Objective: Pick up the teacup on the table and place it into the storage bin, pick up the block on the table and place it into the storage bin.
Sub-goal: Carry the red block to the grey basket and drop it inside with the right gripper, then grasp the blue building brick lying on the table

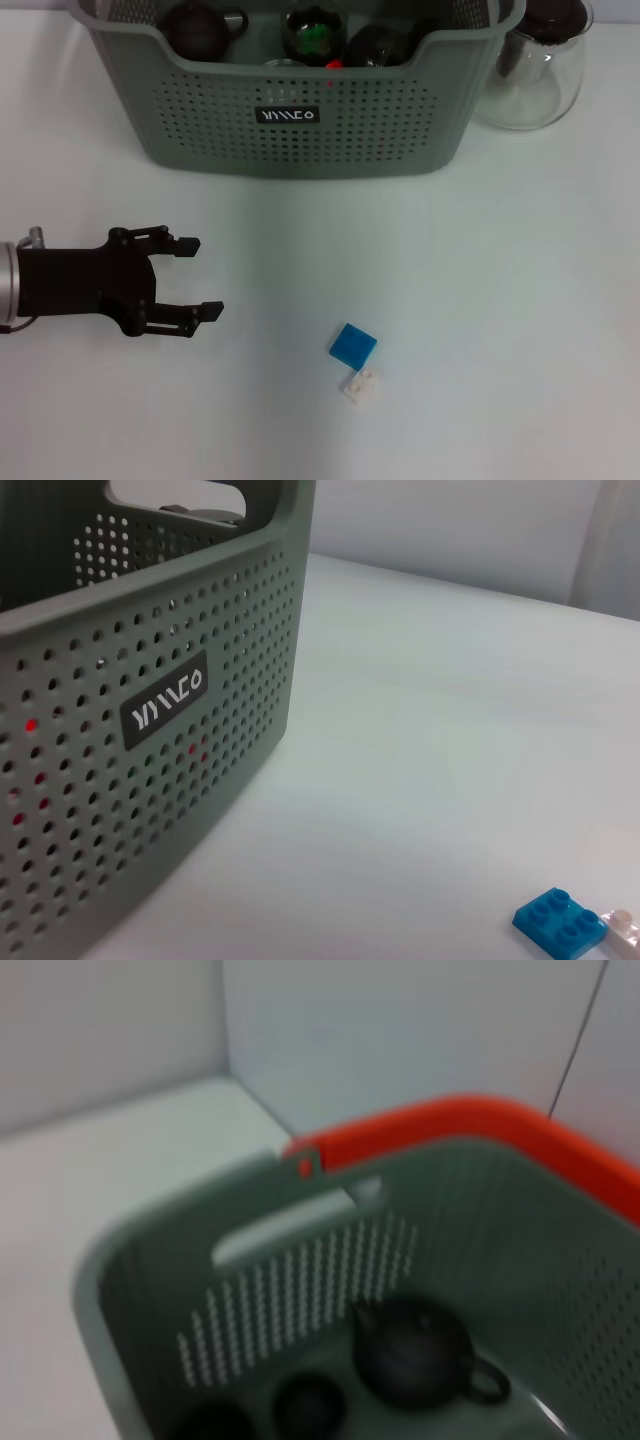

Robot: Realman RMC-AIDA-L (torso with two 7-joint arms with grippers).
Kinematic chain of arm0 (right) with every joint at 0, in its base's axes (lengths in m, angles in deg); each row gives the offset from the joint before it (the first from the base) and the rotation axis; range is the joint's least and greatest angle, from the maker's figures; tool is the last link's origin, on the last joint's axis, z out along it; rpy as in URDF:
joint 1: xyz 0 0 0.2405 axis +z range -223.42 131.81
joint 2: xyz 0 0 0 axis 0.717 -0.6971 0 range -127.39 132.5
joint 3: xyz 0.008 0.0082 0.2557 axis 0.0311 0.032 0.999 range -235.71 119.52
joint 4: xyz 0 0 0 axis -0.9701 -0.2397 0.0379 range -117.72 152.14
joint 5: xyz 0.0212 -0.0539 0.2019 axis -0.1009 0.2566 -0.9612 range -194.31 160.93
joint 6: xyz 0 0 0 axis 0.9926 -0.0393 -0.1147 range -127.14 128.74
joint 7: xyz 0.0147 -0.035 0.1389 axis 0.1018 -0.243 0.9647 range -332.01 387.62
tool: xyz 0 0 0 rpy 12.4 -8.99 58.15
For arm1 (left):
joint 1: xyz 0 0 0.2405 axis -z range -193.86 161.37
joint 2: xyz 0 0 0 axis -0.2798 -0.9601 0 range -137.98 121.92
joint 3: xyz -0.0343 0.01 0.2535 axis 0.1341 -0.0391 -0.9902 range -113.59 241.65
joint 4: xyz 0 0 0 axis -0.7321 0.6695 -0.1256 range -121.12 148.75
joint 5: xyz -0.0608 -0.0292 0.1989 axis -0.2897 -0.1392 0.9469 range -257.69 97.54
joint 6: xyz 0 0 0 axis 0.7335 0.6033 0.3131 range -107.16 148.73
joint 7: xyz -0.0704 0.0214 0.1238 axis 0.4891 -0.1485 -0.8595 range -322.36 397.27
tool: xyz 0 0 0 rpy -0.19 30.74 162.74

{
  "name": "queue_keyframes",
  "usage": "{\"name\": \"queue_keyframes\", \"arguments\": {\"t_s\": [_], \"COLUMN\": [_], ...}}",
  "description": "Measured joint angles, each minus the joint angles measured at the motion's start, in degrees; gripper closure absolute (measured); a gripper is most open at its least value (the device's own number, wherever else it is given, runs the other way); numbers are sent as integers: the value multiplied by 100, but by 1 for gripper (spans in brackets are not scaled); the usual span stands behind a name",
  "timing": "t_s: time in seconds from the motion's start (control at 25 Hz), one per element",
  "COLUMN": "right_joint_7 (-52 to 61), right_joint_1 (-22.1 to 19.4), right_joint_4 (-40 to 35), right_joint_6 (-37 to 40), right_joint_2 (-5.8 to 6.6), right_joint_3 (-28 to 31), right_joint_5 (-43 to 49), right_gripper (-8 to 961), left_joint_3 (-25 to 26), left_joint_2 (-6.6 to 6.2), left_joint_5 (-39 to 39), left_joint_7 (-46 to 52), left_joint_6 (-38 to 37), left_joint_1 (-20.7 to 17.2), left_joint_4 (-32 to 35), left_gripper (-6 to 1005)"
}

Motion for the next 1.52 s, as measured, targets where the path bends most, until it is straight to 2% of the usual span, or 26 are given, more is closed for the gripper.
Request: {"name": "queue_keyframes", "arguments": {"t_s": [0.08, 0.2, 0.4, 0.56, 0.68, 0.8, 0.92, 1.08, 1.2, 1.36, 1.52], "right_joint_7": [37, 85, 87, 88, 50, -86, -217, -325, -408, -255, 291], "right_joint_1": [-15, -30, -71, -93, -267, -764, -1419, -2141, -2556, -2754, -2798], "right_joint_4": [156, 332, 334, 148, -449, -1676, -3036, -4257, -4723, -4770, -4707], "right_joint_6": [-303, -514, -593, -561, -334, 130, 687, 1709, 2733, 3771, 4200], "right_joint_2": [-76, -97, -95, -85, -56, -34, -27, 1, 8, -26, -55], "right_joint_3": [-339, -694, -780, -735, -716, -679, -573, -419, -319, -341, -846], "right_joint_5": [135, 151, 153, 125, -221, -885, -1578, -2382, -2801, -2761, -2234], "right_gripper": [813, 811, 808, 624, 495, 370, 372, 375, 376, 375, 374], "left_joint_3": [-5, -17, -7, 0, 0, 0, 8, 15, 20, 20, 20], "left_joint_2": [3, 8, 10, 10, 6, -1, -12, -6, -3, -12, -25], "left_joint_5": [0, 1, 12, 10, 7, 2, -1, 0, 0, 0, 0], "left_joint_7": [0, 0, 0, 0, 0, 0, 0, 0, 0, 0, -9], "left_joint_6": [10, 18, 15, -1, -5, -24, -45, -48, -46, -40, -11], "left_joint_1": [3, 15, 7, 0, 0, 3, 2, -21, -31, 2, 13], "left_joint_4": [-7, -19, -25, -25, -25, -20, -22, -7, -8, -7, -4], "left_gripper": [126, 126, 126, 126, 126, 126, 126, 126, 125, 125, 125]}}
